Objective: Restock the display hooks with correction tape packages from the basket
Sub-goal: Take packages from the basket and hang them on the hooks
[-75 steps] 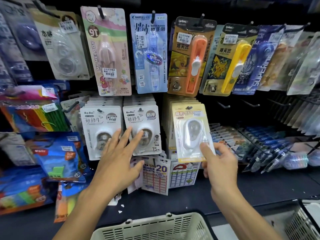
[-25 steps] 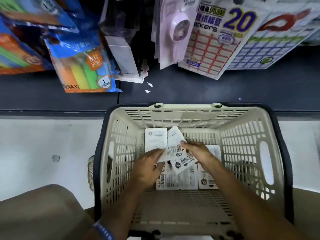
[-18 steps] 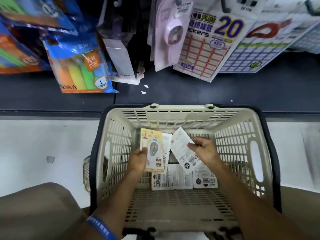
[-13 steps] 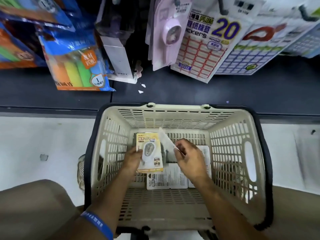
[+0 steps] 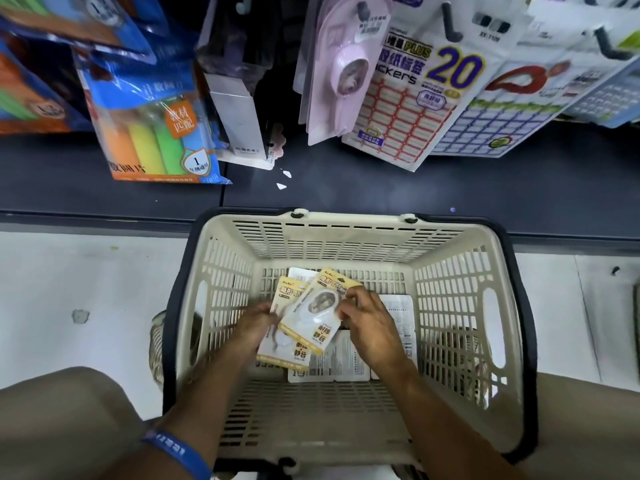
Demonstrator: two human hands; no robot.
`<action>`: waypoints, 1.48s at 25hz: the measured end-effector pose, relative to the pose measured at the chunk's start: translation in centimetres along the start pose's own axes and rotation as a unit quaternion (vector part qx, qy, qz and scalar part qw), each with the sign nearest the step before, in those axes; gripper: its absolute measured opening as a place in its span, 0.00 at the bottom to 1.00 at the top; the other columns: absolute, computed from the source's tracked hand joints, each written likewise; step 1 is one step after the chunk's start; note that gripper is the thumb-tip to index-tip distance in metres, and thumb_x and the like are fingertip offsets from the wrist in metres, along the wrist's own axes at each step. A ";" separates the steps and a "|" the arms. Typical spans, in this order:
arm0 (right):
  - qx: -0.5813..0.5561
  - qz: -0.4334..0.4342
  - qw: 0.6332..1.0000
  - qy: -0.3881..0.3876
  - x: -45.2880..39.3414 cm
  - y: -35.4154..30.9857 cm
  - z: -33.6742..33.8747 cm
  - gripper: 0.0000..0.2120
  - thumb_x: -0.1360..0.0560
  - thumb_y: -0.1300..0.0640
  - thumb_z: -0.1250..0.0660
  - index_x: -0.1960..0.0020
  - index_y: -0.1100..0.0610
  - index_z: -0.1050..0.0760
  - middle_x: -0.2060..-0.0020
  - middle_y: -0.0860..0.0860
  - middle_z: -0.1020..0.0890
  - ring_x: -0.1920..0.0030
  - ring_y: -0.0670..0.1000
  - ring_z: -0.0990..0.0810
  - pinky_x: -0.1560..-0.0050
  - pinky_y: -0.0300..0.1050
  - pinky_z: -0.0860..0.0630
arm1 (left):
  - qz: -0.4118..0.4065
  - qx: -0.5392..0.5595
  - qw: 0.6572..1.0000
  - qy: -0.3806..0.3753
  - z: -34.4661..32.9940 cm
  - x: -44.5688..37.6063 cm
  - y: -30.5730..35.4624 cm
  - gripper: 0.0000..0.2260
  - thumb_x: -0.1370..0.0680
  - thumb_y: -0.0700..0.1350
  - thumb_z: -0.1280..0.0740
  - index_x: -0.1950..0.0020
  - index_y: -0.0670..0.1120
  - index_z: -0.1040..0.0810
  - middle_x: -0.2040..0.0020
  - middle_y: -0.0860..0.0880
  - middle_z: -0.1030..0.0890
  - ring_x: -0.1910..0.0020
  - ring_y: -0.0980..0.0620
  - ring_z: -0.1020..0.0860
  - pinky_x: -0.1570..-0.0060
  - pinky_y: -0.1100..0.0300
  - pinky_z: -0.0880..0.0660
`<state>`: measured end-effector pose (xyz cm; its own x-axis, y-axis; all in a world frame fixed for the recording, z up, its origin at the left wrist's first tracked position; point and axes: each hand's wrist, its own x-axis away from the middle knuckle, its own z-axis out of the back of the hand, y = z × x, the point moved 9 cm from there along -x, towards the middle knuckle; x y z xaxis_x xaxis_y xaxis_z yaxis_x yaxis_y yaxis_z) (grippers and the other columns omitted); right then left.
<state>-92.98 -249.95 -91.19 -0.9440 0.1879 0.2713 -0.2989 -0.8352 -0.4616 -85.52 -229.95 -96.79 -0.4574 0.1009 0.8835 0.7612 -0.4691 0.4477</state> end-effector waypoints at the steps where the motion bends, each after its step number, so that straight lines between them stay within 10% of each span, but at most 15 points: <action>1: 0.014 0.020 1.000 -0.015 -0.1 -0.6 -0.5 0.14 0.27 0.67 0.31 0.43 0.56 0.20 0.37 0.53 0.25 0.36 0.55 0.26 0.44 0.52 0.20 | 0.006 0.016 1.000 -0.004 -0.4 0.2 -0.3 0.08 0.17 0.43 0.36 0.43 0.42 0.19 0.43 0.36 0.16 0.49 0.38 0.17 0.52 0.47 0.19; 5: 0.036 0.113 0.992 -0.051 -1.5 -4.4 -2.5 0.19 0.28 0.67 0.31 0.38 0.57 0.24 0.38 0.54 0.26 0.35 0.55 0.29 0.40 0.52 0.23 | -0.048 -0.074 0.996 0.016 -1.5 0.1 0.7 0.17 0.29 0.54 0.22 0.45 0.50 0.21 0.49 0.45 0.15 0.54 0.46 0.15 0.57 0.50 0.16; 9: -0.076 -0.102 0.992 0.006 -1.2 0.4 -2.4 0.14 0.24 0.59 0.33 0.39 0.55 0.29 0.40 0.53 0.26 0.41 0.54 0.27 0.44 0.50 0.25 | -0.039 -0.189 0.980 0.037 -0.8 -0.9 1.3 0.35 0.35 0.52 0.16 0.34 0.43 0.26 0.40 0.44 0.20 0.43 0.42 0.19 0.45 0.47 0.19; 13: -0.080 -0.177 0.951 -0.243 1.0 3.8 -5.9 0.26 0.29 0.54 0.24 0.34 0.52 0.28 0.37 0.52 0.22 0.37 0.55 0.23 0.42 0.47 0.24 | -0.038 -0.142 0.988 0.035 -1.5 -0.9 1.0 0.32 0.37 0.48 0.15 0.39 0.47 0.27 0.43 0.46 0.19 0.47 0.45 0.18 0.50 0.53 0.20; 17: -0.084 -0.207 0.920 -0.321 1.6 4.8 -6.0 0.30 0.32 0.54 0.20 0.32 0.54 0.24 0.36 0.53 0.22 0.39 0.52 0.22 0.40 0.46 0.23 | 0.005 -0.094 0.995 -0.016 -2.0 -1.5 0.7 0.26 0.37 0.46 0.16 0.45 0.48 0.25 0.47 0.48 0.16 0.50 0.46 0.16 0.49 0.53 0.19; 22: -0.292 -0.363 0.879 -0.100 1.8 9.8 0.9 0.18 0.29 0.59 0.24 0.40 0.54 0.21 0.44 0.54 0.16 0.54 0.50 0.17 0.63 0.43 0.20 | 0.016 -0.094 0.995 -0.017 -0.8 -2.0 0.5 0.29 0.36 0.48 0.16 0.38 0.43 0.20 0.40 0.45 0.16 0.47 0.46 0.17 0.51 0.55 0.21; 25: -0.236 -0.296 0.925 -0.020 2.3 6.5 2.3 0.10 0.22 0.58 0.30 0.47 0.51 0.31 0.52 0.49 0.20 0.59 0.48 0.18 0.69 0.38 0.20 | 0.009 -0.089 0.996 -0.026 -2.1 -1.3 -0.2 0.21 0.34 0.50 0.18 0.46 0.47 0.18 0.50 0.50 0.13 0.53 0.50 0.16 0.61 0.61 0.23; 31: -0.220 -0.091 0.950 -0.200 2.5 -3.6 -4.3 0.41 0.28 0.47 0.26 0.23 0.41 0.47 0.23 0.47 0.37 0.39 0.52 0.22 0.40 0.48 0.25 | 0.015 -0.023 0.999 0.036 -2.3 -0.1 -1.2 0.18 0.39 0.47 0.23 0.52 0.43 0.19 0.54 0.44 0.16 0.60 0.48 0.21 0.62 0.59 0.26; 37: -0.373 -0.146 0.891 -0.213 1.3 -2.8 -4.6 0.26 0.22 0.50 0.33 0.26 0.38 0.33 0.26 0.43 0.33 0.27 0.48 0.33 0.30 0.50 0.32 | -0.030 0.024 0.999 -0.007 -2.7 0.5 -0.2 0.48 0.44 0.73 0.23 0.28 0.53 0.26 0.30 0.47 0.23 0.31 0.43 0.26 0.30 0.41 0.30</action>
<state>-94.05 -244.94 -93.45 -0.7187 -0.0049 0.6953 -0.6837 -0.1772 -0.7079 -87.12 -232.14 -96.78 -0.4969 0.1399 0.8564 0.7543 -0.4184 0.5060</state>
